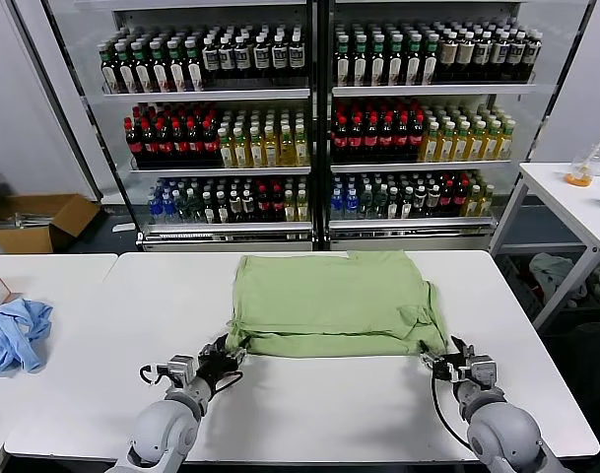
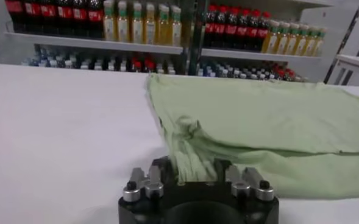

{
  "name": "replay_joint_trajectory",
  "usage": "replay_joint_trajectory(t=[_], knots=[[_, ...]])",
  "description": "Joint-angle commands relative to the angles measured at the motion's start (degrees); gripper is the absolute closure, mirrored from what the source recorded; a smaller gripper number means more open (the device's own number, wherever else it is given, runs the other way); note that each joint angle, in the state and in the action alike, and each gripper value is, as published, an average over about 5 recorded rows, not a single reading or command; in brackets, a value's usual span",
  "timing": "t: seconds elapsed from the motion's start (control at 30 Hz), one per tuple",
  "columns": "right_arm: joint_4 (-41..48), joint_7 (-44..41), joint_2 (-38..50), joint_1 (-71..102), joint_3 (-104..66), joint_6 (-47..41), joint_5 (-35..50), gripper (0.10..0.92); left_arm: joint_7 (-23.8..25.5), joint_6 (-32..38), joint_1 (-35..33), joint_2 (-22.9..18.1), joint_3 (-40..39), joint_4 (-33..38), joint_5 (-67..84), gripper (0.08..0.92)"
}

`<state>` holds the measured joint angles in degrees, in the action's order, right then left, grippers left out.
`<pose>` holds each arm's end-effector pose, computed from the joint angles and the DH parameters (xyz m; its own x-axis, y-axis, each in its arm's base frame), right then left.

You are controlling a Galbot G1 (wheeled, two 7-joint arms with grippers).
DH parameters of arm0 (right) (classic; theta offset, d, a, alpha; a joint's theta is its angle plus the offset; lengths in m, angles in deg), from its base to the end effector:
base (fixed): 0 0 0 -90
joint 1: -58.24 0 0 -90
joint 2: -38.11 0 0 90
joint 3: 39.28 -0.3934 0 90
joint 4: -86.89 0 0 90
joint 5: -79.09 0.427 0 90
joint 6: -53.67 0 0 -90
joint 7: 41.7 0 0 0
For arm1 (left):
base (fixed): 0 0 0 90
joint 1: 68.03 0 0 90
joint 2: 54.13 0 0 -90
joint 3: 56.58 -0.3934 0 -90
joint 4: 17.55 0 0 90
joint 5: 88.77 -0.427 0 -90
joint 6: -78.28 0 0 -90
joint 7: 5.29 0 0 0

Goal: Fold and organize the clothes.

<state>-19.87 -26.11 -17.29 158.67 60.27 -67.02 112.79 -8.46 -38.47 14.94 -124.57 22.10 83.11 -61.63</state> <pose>0.3493 -0.0976 -0.3297 -0.8520 -0.0024 0.5236 -0.0669 0.9923 -0.1043 0.3687 0.0276 -0.3718 -0.8558 0.2359 0.4604 0.1918 0.9712 -0.1411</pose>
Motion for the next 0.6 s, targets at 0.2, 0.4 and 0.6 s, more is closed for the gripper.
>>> replay_joint_trajectory(t=[0.2, 0.4, 0.6], knots=[[0.8, -0.3, 0.1, -0.4, 0.6, -1.5, 2.6, 0.691, 1.1, -0.3, 0.0, 0.5, 0.1, -0.5, 2.8, 0.77], [-0.8, -0.9, 1.2, 1.1, 0.3, -1.6, 2.6, 0.858, 2.1, -0.5, -2.2, 1.0, 0.9, 1.9, 5.0, 0.895], [-5.4, -1.0, 3.1, 6.3, -2.2, -1.5, 1.9, 0.903, 2.3, -1.1, -7.8, 1.3, 2.7, 6.3, 6.4, 0.901]])
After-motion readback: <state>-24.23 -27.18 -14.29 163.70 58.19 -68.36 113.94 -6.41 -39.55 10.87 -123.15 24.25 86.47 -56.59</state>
